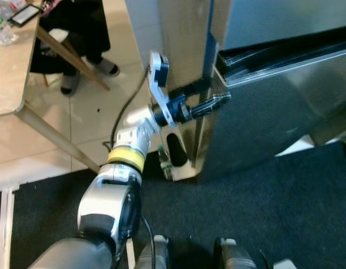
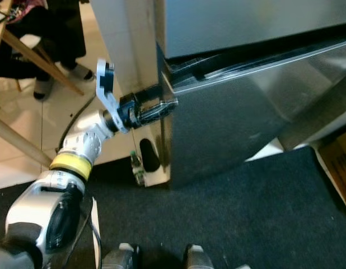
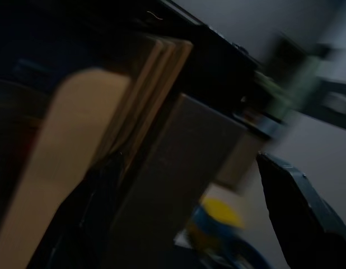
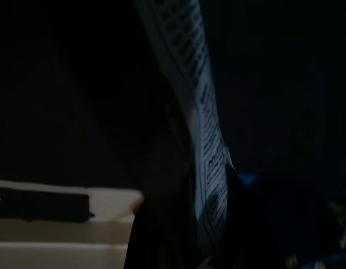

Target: Restocking fridge

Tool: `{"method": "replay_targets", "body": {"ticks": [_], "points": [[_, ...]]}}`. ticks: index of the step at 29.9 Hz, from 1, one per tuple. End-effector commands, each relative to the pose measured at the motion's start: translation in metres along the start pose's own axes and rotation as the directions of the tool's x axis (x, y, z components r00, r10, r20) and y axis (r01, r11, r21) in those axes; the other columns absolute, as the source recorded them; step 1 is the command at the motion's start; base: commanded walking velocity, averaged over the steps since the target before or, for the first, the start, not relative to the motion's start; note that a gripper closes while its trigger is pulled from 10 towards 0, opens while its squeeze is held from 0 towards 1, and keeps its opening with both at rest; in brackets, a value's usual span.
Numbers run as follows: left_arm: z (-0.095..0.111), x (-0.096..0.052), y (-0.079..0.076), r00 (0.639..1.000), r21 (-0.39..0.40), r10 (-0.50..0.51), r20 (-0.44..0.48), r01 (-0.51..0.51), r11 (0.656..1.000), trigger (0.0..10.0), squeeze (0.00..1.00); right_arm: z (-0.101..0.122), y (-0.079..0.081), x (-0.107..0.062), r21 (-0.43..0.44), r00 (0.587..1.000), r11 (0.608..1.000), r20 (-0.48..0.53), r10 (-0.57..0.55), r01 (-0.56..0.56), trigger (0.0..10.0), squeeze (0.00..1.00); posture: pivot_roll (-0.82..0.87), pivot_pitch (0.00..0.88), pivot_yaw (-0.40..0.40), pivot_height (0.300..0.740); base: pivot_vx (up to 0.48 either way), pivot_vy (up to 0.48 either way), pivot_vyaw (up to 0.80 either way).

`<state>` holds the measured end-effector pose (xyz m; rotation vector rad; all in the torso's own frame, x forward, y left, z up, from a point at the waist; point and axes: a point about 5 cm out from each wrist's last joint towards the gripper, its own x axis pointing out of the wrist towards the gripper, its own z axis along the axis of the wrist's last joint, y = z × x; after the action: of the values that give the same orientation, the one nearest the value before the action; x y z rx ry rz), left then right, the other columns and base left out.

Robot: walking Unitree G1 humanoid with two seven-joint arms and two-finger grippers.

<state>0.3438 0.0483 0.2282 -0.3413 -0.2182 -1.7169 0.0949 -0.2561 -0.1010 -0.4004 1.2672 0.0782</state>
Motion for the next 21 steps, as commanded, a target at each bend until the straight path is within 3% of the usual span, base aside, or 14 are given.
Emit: {"method": "replay_targets", "body": {"ticks": [1, 6, 9, 10, 11, 12, 13, 14, 15, 18, 19, 20, 21], "points": [[0.005, 0.022, -0.007, 0.994, 0.025, -0.11, 0.022, 0.11, 0.994, 10.0, 0.0, -0.022, 0.008, -0.002, 0.014, 0.998, 1.0, -0.067, 0.021, -0.02, 10.0, 0.0, -0.15, 0.295, 0.067, 0.74, 0.0, 0.0, 0.0], [-0.003, 0.007, -0.009, 0.997, -0.008, -0.057, 0.047, 0.058, 0.998, 10.0, 0.0, -0.018, 0.011, -0.001, 0.018, 0.998, 1.0, -0.062, 0.026, -0.024, 10.0, 0.0, -0.14, 0.275, 0.072, 0.74, 0.0, 0.0, 0.0], [-0.026, -0.011, -0.014, 1.0, -0.044, 0.019, 0.013, -0.018, 0.999, 10.0, 0.0, -0.017, 0.013, -0.001, 0.024, 0.997, 0.999, -0.064, 0.032, -0.03, 10.0, 0.0, -0.14, 0.25, 0.079, 0.74, 0.0, 0.0, 0.0], [-0.05, -0.029, -0.015, 0.99, -0.07, 0.136, -0.041, -0.138, 0.988, 10.0, 0.0, -0.016, 0.015, -0.001, 0.031, 0.997, 0.999, -0.065, 0.036, -0.034, 10.0, 0.0, -0.13, 0.24, 0.082, 0.74, 0.0, 0.0, 0.0], [-0.05, -0.029, -0.015, 0.99, -0.07, 0.136, -0.041, -0.138, 0.988, 10.0, 0.0, -0.016, 0.015, -0.001, 0.031, 0.997, 0.999, -0.065, 0.036, -0.034, 10.0, 0.0, -0.13, 0.24, 0.082, 0.74, 0.0, 0.0, 0.0], [-0.09, -0.062, -0.025, 0.943, -0.121, 0.306, -0.134, -0.322, 0.939, 10.0, 0.0, -0.014, 0.017, 0.0, 0.042, 0.997, 0.998, -0.064, 0.043, -0.04, 10.0, 0.0, -0.13, 0.22, 0.089, 0.74, 0.0, 0.0, 0.0], [-0.111, -0.082, -0.033, 0.897, -0.164, 0.404, -0.179, -0.432, 0.887, 10.0, 0.0, -0.012, 0.018, 0.0, 0.047, 0.997, 0.998, -0.061, 0.045, -0.043, 10.0, 0.0, -0.13, 0.215, 0.091, 0.74, 0.0, 0.0, 0.0], [-0.111, -0.082, -0.033, 0.897, -0.164, 0.404, -0.179, -0.432, 0.887, 10.0, 0.0, -0.012, 0.018, 0.0, 0.047, 0.997, 0.998, -0.061, 0.045, -0.043, 10.0, 0.0, -0.13, 0.215, 0.091, 0.74, 0.0, 0.0, 0.0], [-0.123, -0.093, -0.038, 0.865, -0.19, 0.457, -0.206, -0.493, 0.849, 10.0, 0.0, -0.011, 0.019, 0.0, 0.05, 0.997, 0.998, -0.059, 0.047, -0.044, 10.0, 0.0, -0.12, 0.213, 0.092, 0.74, 0.0, 0.0, 0.0], [-0.16, -0.134, -0.064, 0.72, -0.222, 0.617, -0.317, -0.689, 0.69, 10.0, 0.0, -0.007, 0.02, 0.001, 0.06, 0.997, 0.997, -0.051, 0.051, -0.048, 10.0, 0.0, -0.12, 0.192, 0.096, 0.74, 0.0, 0.0, 0.0], [-0.175, -0.156, -0.08, 0.62, -0.218, 0.689, -0.375, -0.781, 0.585, 10.0, 0.0, -0.005, 0.021, 0.001, 0.062, 0.998, 0.997, -0.048, 0.052, -0.049, 10.0, 0.0, -0.11, 0.185, 0.096, 0.74, 0.0, 0.0, 0.0], [-0.175, -0.156, -0.08, 0.62, -0.218, 0.689, -0.375, -0.781, 0.585, 10.0, 0.0, -0.005, 0.021, 0.001, 0.062, 0.998, 0.997, -0.048, 0.052, -0.049, 10.0, 0.0, -0.11, 0.185, 0.096, 0.74, 0.0, 0.0, 0.0], [-0.181, -0.165, -0.087, 0.576, -0.217, 0.714, -0.397, -0.815, 0.537, 10.0, 0.0, -0.004, 0.021, 0.002, 0.063, 0.998, 0.997, -0.047, 0.053, -0.05, 10.0, 0.0, -0.11, 0.183, 0.097, 0.74, 0.0, 0.0, 0.0]]}}
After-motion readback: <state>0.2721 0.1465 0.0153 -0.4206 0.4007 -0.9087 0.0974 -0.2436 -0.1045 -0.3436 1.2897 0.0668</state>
